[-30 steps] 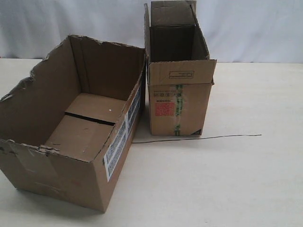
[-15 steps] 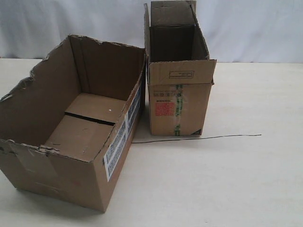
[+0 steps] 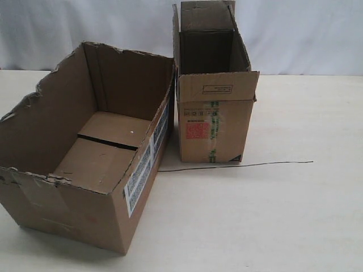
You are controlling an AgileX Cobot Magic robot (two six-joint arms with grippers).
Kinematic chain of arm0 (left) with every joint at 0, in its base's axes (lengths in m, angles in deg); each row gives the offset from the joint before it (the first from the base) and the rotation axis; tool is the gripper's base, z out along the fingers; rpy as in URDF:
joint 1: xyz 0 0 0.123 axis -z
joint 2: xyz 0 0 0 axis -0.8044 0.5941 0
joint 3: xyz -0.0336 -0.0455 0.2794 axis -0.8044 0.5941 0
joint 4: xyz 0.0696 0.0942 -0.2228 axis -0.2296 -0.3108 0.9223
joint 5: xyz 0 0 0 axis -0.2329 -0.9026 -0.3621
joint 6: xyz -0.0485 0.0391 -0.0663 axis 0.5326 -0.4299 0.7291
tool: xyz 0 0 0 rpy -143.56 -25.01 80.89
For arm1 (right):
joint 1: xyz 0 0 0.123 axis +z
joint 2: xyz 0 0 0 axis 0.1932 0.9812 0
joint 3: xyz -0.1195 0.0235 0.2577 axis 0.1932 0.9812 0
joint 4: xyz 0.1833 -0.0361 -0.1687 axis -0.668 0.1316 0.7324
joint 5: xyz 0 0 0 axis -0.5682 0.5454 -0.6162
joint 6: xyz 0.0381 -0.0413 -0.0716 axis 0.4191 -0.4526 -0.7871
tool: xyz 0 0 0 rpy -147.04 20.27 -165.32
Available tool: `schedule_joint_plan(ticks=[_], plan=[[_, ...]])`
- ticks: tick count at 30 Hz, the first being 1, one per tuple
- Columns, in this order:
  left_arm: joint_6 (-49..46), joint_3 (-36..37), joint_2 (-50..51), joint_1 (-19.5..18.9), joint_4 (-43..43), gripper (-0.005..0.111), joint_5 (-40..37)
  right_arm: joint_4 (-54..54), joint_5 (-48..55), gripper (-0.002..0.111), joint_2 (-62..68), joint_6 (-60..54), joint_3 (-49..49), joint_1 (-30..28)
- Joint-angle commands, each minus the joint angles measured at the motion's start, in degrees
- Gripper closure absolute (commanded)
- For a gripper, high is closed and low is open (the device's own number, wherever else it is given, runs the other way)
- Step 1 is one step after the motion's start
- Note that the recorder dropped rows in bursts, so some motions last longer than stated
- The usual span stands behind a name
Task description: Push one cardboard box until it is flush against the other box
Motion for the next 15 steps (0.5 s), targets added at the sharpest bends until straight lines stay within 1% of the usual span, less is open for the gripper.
schedule_joint_plan(ticks=[1, 3, 7, 9, 12, 15], plan=[[-14.8, 0.2, -0.9, 1.0, 15.4, 0.107, -0.7, 0.6, -0.1, 0.103, -0.1, 0.1, 0.2, -0.3], [-17.8, 0.5, -1.6, 1.1, 19.8, 0.107, -0.7, 0.6, -0.1, 0.103, -0.1, 0.1, 0.2, -0.3], [-20.4, 0.5, -1.7, 1.1, 19.2, 0.107, -0.7, 0.6, -0.1, 0.103, -0.1, 0.1, 0.2, -0.3], [-22.0, 0.5, -1.7, 1.5, 20.2, 0.107, -0.7, 0.6, -0.1, 0.103, -0.1, 0.1, 0.2, -0.3], [-25.2, 1.8, -1.7, 3.4, 22.0, 0.107, -0.7, 0.6, -0.1, 0.103, -0.1, 0.1, 0.2, -0.3], [-27.6, 5.1, -1.7, 5.5, 21.7, 0.107, -0.7, 0.6, -0.1, 0.103, -0.1, 0.1, 0.2, -0.3]])
